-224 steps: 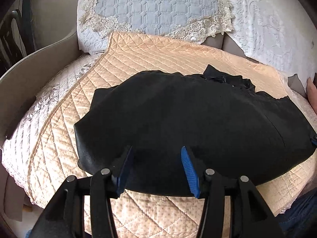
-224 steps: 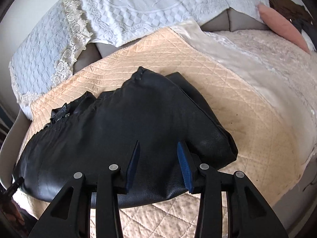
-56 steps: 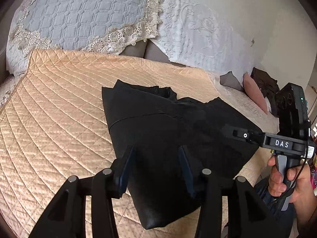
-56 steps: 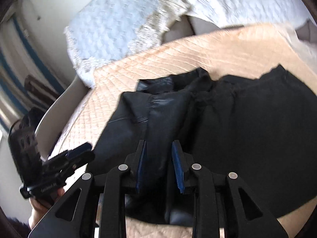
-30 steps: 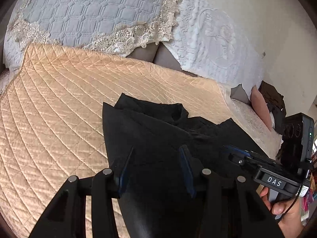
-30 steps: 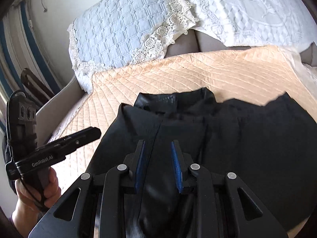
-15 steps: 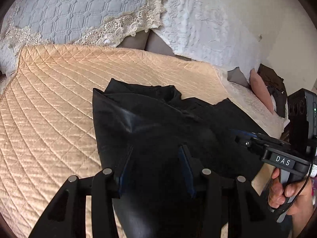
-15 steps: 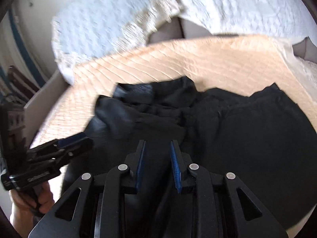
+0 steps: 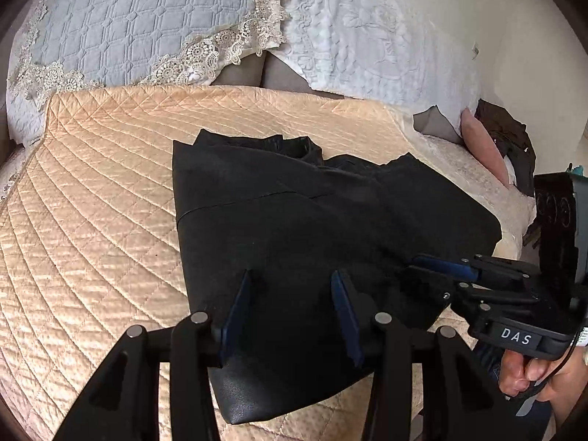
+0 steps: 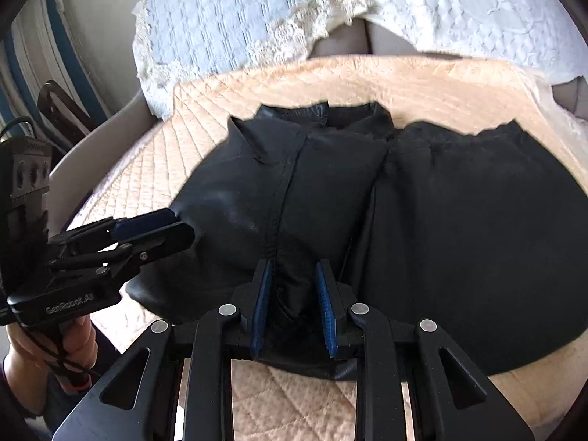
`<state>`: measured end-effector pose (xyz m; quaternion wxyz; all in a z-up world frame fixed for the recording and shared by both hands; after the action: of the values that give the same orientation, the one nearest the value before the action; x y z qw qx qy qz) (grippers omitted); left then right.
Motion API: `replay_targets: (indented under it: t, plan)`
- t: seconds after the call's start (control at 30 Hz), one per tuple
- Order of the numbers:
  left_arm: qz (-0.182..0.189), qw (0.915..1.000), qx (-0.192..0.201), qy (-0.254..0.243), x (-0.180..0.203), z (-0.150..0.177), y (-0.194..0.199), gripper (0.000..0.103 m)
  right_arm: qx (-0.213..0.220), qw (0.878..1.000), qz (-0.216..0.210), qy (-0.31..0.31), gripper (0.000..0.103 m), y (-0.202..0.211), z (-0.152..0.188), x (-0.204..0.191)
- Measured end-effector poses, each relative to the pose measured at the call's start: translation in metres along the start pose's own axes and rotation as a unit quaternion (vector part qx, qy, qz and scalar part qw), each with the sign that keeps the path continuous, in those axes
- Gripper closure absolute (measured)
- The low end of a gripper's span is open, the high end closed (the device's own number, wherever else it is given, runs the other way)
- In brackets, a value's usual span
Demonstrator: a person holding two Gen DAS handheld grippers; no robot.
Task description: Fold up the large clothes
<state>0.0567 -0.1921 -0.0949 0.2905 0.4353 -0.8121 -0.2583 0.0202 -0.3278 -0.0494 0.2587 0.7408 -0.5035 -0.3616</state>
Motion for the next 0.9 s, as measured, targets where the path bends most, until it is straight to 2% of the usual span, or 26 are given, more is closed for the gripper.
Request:
replay_targets:
  t: [0.07,0.1,0.2,0.3,0.47,0.63,0.9]
  plan:
    - [-0.004,0.9999,-0.007,-0.006,0.000,0.005,-0.004,0.056,0.004,1.000,0.002,0.007,0.078,0.004,0.003,-0.001]
    - [-0.006,0.9999,-0.011,-0.010,0.000,0.008,-0.007,0.056,-0.008,1.000,0.004,0.008,0.078,-0.002,0.010,0.001]
    - [-0.022,0.9995,-0.007,-0.023,0.004,0.006,-0.005,0.056,-0.013,1.000,-0.013,-0.024,0.076,-0.008,0.014,0.008]
    - [-0.020,0.9998,-0.003,-0.009,0.001,-0.001,-0.001,0.056,-0.003,0.999,-0.014,-0.031,0.076,-0.002,0.001,0.007]
    - [-0.045,0.9989,-0.004,-0.011,-0.004,-0.007,-0.006,0.056,0.020,0.999,-0.004,-0.029,0.076,-0.004,-0.033,0.012]
    - [-0.047,0.9987,-0.012,-0.017,-0.004,-0.005,-0.012,0.056,-0.018,1.000,0.001,-0.024,0.076,-0.040,-0.024,0.019]
    - [-0.034,0.9994,-0.001,-0.001,-0.008,-0.012,-0.006,0.056,0.023,0.999,0.001,-0.029,0.076,-0.011,-0.040,0.021]
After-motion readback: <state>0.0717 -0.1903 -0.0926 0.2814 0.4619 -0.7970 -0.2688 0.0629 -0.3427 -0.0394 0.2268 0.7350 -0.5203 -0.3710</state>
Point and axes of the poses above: each gripper's, at about its wrist camera, not at the fingertips, and y roughly against the way its jaws point, x to its right, z to its underside, the point moved 8 cm from there along -y, roughly the way its jaws point, and after that the axes turned 2 degrees about y, right-handed, at the moved point
